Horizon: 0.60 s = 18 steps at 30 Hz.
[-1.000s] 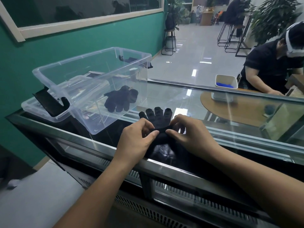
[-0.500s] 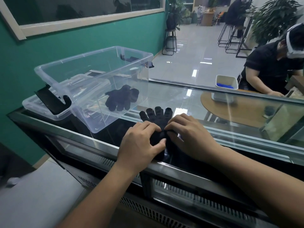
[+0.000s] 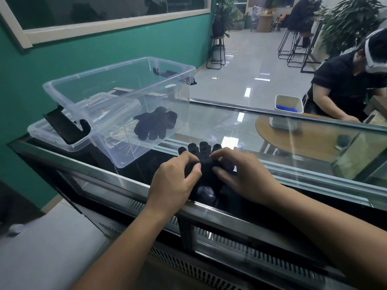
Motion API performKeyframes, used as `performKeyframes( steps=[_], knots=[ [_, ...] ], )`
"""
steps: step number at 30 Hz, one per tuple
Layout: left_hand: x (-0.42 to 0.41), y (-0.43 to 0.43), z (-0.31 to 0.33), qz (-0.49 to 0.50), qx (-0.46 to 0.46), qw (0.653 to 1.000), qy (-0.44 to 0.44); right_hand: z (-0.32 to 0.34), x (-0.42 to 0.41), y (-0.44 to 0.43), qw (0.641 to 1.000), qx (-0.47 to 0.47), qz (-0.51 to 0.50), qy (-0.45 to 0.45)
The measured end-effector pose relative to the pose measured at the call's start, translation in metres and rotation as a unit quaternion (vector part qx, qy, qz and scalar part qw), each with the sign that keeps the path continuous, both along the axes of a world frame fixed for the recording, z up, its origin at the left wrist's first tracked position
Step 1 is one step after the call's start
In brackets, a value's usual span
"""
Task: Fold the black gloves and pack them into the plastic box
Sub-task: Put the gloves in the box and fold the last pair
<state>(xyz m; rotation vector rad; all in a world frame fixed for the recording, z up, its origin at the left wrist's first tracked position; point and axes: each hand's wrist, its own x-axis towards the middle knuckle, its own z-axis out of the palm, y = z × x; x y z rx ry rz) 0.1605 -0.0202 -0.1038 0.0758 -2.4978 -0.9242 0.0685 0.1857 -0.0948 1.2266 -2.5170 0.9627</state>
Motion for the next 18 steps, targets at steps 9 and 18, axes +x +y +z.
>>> performKeyframes(
  steps=[9, 18],
  knots=[
    [-0.0087, -0.0042, 0.0006, 0.03, 0.045, 0.998, -0.044, 0.0024, -0.0024, -0.0024, 0.995, -0.053, -0.05, -0.067],
    [-0.0054, -0.0024, -0.0031, 0.043, -0.002, 0.998, 0.04, -0.0052, -0.0058, -0.0029, 0.999, -0.032, -0.031, 0.012]
  ],
)
